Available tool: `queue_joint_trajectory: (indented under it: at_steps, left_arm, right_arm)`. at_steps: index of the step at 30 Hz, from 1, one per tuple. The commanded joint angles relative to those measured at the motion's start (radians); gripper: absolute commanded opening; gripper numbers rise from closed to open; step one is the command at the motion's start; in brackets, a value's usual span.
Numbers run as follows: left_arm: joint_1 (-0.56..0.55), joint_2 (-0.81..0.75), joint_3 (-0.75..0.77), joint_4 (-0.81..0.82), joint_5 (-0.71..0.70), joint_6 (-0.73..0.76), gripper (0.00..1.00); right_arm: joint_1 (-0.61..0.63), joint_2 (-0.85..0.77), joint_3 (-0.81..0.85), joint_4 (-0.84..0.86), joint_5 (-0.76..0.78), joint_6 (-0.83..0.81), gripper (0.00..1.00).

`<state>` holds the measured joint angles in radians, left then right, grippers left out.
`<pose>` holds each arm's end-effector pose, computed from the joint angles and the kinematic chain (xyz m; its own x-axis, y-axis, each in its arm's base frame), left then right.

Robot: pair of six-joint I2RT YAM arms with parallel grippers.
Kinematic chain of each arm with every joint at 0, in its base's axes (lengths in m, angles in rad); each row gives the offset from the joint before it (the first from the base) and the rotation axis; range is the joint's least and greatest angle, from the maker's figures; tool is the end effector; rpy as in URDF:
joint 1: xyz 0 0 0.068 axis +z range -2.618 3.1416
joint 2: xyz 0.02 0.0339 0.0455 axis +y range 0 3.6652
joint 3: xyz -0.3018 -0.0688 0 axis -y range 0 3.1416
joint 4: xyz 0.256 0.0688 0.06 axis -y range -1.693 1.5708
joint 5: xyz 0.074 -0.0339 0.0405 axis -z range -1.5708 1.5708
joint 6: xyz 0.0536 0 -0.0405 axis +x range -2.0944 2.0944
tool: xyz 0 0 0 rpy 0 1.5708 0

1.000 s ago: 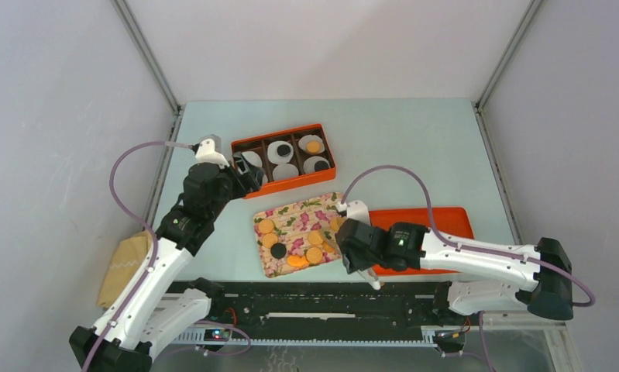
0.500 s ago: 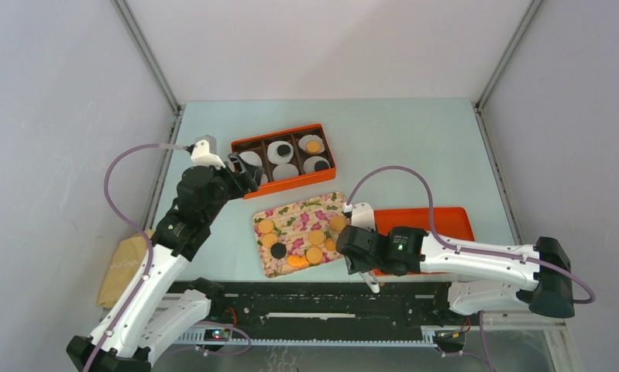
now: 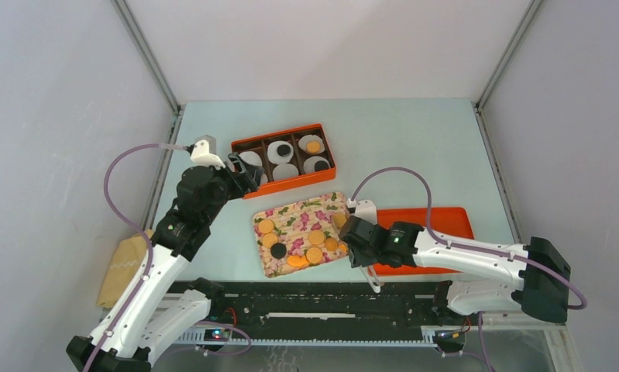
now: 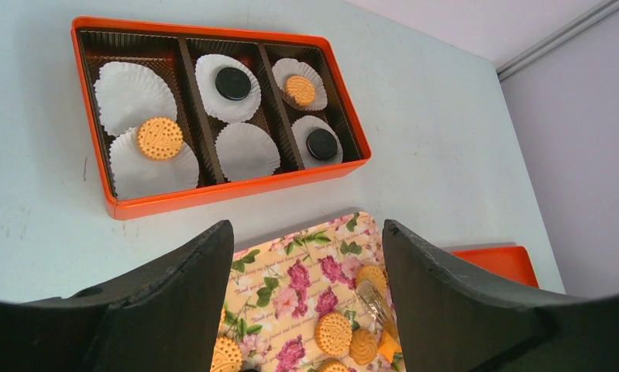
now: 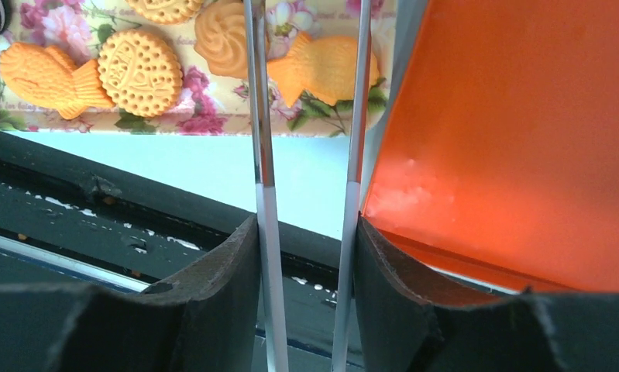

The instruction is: Pack the cookies

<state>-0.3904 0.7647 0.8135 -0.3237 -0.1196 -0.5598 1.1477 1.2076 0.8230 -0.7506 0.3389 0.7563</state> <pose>0.1665 -0.0616 0.3603 -0.3570 -0.4232 -0.8327 0.0969 0.8699 -0.4836 0.1087 0.1980 0.2423 -0.8214 -0.2478 -0.5138 -0.3282 0.9420 0.0703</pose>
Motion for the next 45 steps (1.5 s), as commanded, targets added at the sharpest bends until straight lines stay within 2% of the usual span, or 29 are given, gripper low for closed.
queue_joint_trajectory:
  at_steps: [1,8,11,20,31,37,45]
  left_arm:
    - [-0.004,-0.014,-0.014,0.008,-0.006,0.004,0.75]
    - [-0.004,-0.019,-0.017,0.004,-0.009,0.004,0.75]
    - [-0.005,-0.022,-0.013,0.006,-0.009,0.003,0.75]
    - [-0.002,0.012,0.044,-0.014,-0.084,-0.014,0.75]
    - [0.046,0.036,0.073,-0.045,-0.138,-0.004,0.75]
    - [0.088,0.046,0.055,-0.047,-0.126,0.01,0.75]
    - [0.102,0.079,0.046,-0.021,-0.101,0.012,0.75]
  right_arm:
    - [-0.029,0.004,0.007,0.095,-0.048,-0.038,0.45]
    - [-0.055,-0.023,0.022,0.075,-0.061,-0.058,0.25]
    - [-0.058,-0.038,0.073,0.062,-0.039,-0.09,0.21]
    - [-0.124,0.053,0.313,0.12,-0.05,-0.241,0.19]
    - [-0.228,0.385,0.608,0.229,-0.189,-0.404,0.18]
    - [-0.269,0.528,0.708,0.235,-0.234,-0.44,0.17]
    - [-0.321,0.587,0.707,0.267,-0.28,-0.453,0.17]
